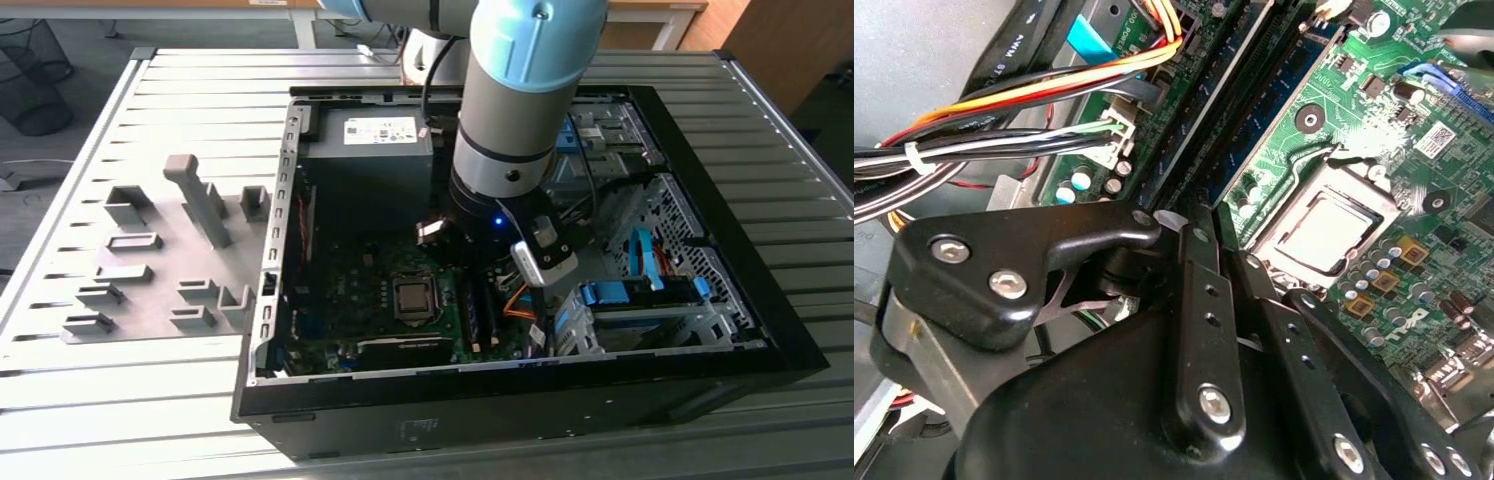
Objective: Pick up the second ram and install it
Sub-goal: 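Insert the second ram into the second slot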
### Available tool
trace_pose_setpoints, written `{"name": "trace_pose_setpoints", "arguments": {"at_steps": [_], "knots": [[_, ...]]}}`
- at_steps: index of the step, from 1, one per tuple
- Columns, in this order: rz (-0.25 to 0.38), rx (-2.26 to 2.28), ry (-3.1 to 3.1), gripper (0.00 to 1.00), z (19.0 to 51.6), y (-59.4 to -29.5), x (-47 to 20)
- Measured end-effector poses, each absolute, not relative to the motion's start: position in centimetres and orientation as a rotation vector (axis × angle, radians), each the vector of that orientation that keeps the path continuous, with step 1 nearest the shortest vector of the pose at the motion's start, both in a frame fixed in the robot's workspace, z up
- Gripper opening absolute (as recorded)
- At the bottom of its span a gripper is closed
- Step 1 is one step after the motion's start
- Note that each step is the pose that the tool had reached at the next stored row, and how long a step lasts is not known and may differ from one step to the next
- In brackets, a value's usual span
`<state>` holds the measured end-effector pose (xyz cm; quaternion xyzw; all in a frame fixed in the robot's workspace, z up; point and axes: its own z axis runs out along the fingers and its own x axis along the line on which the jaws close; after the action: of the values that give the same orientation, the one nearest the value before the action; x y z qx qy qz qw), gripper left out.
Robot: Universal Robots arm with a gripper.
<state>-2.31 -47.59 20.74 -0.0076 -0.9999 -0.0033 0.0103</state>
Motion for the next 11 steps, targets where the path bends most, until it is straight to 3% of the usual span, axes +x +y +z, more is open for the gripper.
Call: {"name": "trace_pose_setpoints", "arguments": {"at_steps": [1, 2, 11], "knots": [[-0.011, -0.024, -3.121, 0.15, 20.7, -47.6, -2.3], [-0.011, -0.024, -3.121, 0.21, 20.7, -47.6, -2.3], [-0.010, -0.024, -3.120, 0.21, 22.4, -47.6, -2.3]]}}
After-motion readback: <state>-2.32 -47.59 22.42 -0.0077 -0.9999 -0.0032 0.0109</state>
